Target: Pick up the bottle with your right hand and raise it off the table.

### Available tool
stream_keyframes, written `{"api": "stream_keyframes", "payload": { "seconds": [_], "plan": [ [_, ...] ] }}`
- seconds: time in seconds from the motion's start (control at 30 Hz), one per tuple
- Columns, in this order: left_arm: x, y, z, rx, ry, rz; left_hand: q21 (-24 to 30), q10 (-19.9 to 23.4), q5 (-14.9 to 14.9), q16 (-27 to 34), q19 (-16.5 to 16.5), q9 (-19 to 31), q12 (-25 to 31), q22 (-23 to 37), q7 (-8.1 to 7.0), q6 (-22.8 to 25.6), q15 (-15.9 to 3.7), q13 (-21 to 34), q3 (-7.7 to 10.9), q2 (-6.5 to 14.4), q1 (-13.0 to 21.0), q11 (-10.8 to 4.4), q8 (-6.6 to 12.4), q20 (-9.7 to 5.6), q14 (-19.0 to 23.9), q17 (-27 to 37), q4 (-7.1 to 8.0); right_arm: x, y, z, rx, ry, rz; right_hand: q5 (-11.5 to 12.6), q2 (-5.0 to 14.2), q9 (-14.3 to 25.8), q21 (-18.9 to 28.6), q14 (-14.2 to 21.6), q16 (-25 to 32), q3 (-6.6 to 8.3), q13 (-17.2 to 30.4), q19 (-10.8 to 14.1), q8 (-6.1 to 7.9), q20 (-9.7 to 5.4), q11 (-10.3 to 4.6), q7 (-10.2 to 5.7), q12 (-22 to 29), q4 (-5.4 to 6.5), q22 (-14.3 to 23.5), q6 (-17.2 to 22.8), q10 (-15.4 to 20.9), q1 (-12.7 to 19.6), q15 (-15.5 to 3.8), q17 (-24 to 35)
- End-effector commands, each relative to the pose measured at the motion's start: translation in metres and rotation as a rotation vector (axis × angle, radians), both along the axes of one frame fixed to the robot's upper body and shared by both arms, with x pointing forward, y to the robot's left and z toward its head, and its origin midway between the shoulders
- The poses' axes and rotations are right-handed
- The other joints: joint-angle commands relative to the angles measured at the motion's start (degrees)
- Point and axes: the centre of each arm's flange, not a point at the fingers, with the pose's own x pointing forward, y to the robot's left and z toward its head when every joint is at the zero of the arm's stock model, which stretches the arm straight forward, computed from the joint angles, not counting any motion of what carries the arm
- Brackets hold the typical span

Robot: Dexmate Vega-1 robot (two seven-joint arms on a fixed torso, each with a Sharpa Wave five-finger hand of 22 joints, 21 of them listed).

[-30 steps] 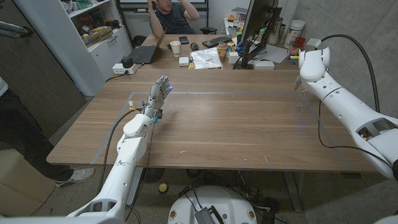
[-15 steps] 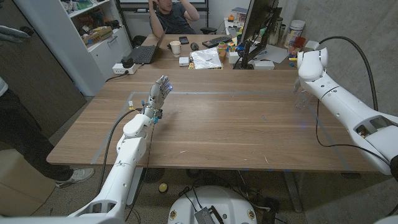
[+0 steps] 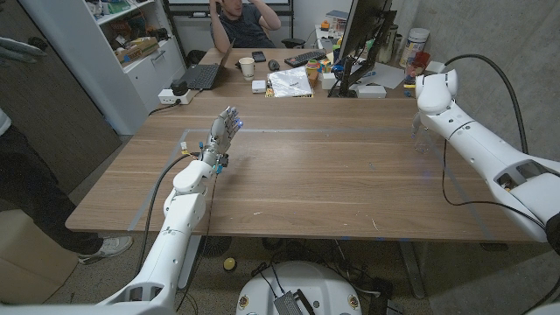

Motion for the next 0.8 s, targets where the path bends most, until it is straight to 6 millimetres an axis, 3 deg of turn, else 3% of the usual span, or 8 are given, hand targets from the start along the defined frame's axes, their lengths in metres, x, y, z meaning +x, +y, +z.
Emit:
{"api": "stream_keyframes", "payload": {
  "seconds": [0.03, 0.23, 0.57, 0.63, 0.7, 0.8],
  "plan": [
    [-0.001, 0.001, 0.000, -0.001, 0.002, 0.004, 0.19, -0.10, 0.35, 0.22, 0.05, 0.23, 0.31, 0.24, 0.07, -0.36, 0.08, 0.10, -0.21, 5.82, 0.24, 0.23, 0.22, 0.20, -0.18, 0.11, 0.00, 0.006, 0.002, -0.003, -0.004, 0.015, 0.006, 0.44, 0.19, 0.08, 0.22, 0.65, 0.36, 0.53, 0.17, 1.01, 0.52, -0.41, -0.43, -0.38, 0.33, -0.44, -0.03, 0.37, 0.35, 1.86, -0.28, -0.02],
    [-0.001, 0.001, -0.001, -0.002, -0.001, 0.004, 0.19, -0.09, 0.35, 0.24, 0.04, 0.24, 0.32, 0.24, 0.06, -0.33, 0.08, 0.10, -0.25, 5.81, 0.21, 0.20, 0.23, 0.22, -0.15, 0.12, 0.02, 0.009, 0.002, -0.003, 0.000, 0.032, -0.002, 0.62, 0.29, 0.08, 0.36, 1.41, 0.49, 0.96, 0.13, 2.35, 0.69, -1.27, -0.51, -0.37, 0.41, -0.75, -0.04, 0.63, 0.53, 4.25, -0.56, -0.04],
    [-0.004, 0.000, 0.001, -0.002, -0.019, 0.004, 0.23, 0.03, 0.36, 0.28, 0.15, 0.24, 0.35, 0.25, 0.08, -0.26, 0.24, 0.10, -0.33, 5.76, 0.16, 0.21, 0.24, 0.54, -0.02, 0.12, 0.05, 0.015, 0.002, -0.007, 0.020, 0.082, -0.023, 0.76, -0.28, 0.07, 0.55, 3.44, 0.73, 1.38, 0.07, 5.32, 0.81, -4.19, -1.90, -0.39, 0.34, -1.02, -0.07, 0.95, 0.21, 9.41, -1.18, -0.06],
    [-0.004, 0.000, 0.002, -0.002, -0.020, 0.004, 0.26, 0.08, 0.36, 0.29, 0.21, 0.24, 0.37, 0.25, 0.08, -0.26, 0.25, 0.10, -0.35, 5.75, 0.15, 0.25, 0.24, 0.59, 0.01, 0.12, 0.06, 0.017, 0.002, -0.008, 0.026, 0.093, -0.031, 0.84, -0.87, 0.05, 0.67, 3.99, 0.61, 1.17, 0.06, 7.23, 0.67, -6.79, -3.52, -0.40, -0.09, -0.81, -0.06, 0.75, -1.46, 12.01, -1.55, 0.01],
    [-0.004, 0.000, 0.002, -0.001, -0.022, 0.003, 0.27, 0.09, 0.36, 0.30, 0.23, 0.24, 0.38, 0.26, 0.07, -0.24, 0.24, 0.10, -0.37, 5.73, 0.14, 0.24, 0.25, 0.60, 0.04, 0.12, 0.06, 0.017, 0.002, -0.008, 0.031, 0.098, -0.034, 0.93, -0.87, 0.04, 0.81, 4.56, 0.68, 1.08, 0.07, 8.65, 0.59, -8.38, -4.36, -0.41, -0.21, -0.63, -0.06, 0.56, -2.47, 13.54, -1.71, 0.11],
    [-0.005, 0.000, 0.002, -0.002, -0.024, 0.001, 0.28, 0.10, 0.36, 0.31, 0.25, 0.24, 0.37, 0.26, 0.04, -0.22, 0.26, 0.10, -0.41, 5.69, 0.11, 0.24, 0.25, 0.60, 0.08, 0.13, 0.07, 0.018, 0.001, -0.008, 0.034, 0.091, -0.033, 1.10, 0.15, 0.09, 0.79, 6.59, 1.21, 1.37, 0.09, 10.52, 0.72, -11.87, -5.52, -0.43, 0.36, -0.43, -0.05, 0.78, -2.13, 16.83, -3.17, 0.37]
  ]
}}
